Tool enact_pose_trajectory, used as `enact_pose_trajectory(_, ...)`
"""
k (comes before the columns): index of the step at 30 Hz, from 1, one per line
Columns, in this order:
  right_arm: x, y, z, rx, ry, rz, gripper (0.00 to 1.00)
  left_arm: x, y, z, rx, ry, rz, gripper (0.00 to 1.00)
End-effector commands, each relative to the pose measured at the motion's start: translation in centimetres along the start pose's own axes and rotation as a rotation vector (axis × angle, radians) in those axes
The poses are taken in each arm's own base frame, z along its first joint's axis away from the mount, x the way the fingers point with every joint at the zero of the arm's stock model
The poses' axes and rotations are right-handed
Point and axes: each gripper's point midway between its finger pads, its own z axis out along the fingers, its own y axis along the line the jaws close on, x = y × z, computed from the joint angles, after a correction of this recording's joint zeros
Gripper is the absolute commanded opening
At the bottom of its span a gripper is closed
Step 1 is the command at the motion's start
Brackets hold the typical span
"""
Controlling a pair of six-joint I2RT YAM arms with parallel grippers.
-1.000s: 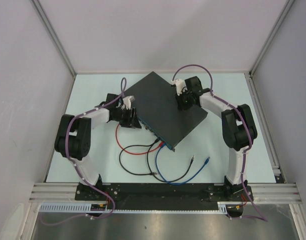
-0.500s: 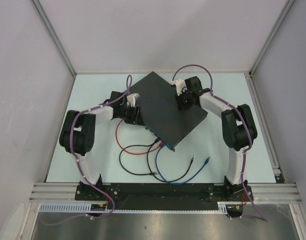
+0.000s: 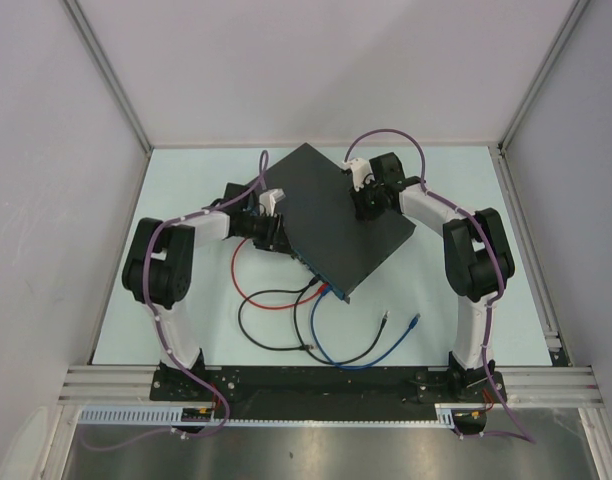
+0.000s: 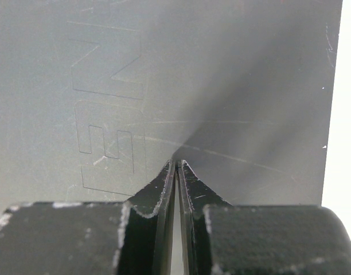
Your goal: Pull the plug from the switch port
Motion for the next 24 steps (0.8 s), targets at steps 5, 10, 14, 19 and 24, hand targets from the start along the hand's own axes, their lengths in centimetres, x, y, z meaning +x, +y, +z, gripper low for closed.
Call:
enact_pose_trajectory(5,8.9,0.5,2.7,-0.017,0.264,0.049,0.11,-1.7,-0.4,1.1,0.06,-0.027,0.047,0.31)
enact_pose_trajectory(10,9.0,0.2,2.6,-0.007,0.264,0.052,0.11,-1.1,0.5,0.6,0.047,-0.024,0.011,0.13)
enact_pose_trajectory(14,9.1,0.0,2.6,-0.006,0.265,0.053,0.11,-0.2,1.2,-0.6,0.033,-0.032,-0.013,0.03)
enact_pose_trajectory(19,9.1,0.2,2.7,-0.009,0.265,0.051,0.11,2.9,1.3,-2.8,0.028,-0.032,-0.056,0.0)
enact_pose_trajectory(24,9.2,0.3,3.1,-0.014,0.266,0.052,0.11,3.8,1.1,-4.4,0.013,-0.055,-0.01,0.0)
